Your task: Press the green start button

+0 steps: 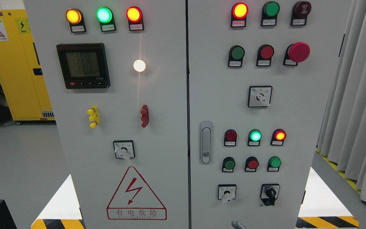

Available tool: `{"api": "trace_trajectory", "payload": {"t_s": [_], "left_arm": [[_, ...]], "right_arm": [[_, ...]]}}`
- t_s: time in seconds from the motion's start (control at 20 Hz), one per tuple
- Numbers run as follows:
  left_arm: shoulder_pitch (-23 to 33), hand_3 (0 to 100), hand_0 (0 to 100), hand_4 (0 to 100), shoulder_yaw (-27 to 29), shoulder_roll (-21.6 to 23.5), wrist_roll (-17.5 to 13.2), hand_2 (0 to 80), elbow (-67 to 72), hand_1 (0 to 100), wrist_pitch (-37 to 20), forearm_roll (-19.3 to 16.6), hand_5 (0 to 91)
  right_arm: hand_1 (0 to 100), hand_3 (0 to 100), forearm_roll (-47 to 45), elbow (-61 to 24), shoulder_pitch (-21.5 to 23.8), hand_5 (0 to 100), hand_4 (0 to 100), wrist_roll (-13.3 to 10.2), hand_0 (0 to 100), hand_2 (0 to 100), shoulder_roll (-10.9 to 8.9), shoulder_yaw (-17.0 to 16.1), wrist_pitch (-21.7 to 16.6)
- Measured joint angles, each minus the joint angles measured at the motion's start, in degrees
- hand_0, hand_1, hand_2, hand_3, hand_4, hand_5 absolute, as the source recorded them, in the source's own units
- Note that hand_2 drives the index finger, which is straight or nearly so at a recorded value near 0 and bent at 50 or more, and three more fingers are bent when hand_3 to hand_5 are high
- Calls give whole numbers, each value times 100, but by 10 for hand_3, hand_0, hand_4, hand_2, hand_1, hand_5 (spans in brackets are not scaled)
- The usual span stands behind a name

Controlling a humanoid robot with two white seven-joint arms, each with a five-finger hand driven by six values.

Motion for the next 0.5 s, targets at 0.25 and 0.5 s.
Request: {"api": "trace_trajectory", "payload": {"t_s": [0.25,0.5], "left_arm": [[0,0,120,0,0,0,0,0,0,556,0,0,0],[1,0,120,0,0,0,0,0,0,556,0,0,0]], "right_arm": [[603,180,8,0,0,212,237,-6,363,0,0,-12,3],[604,179,12,-1,0,214,238,-9,362,0,0,-22,3]]}}
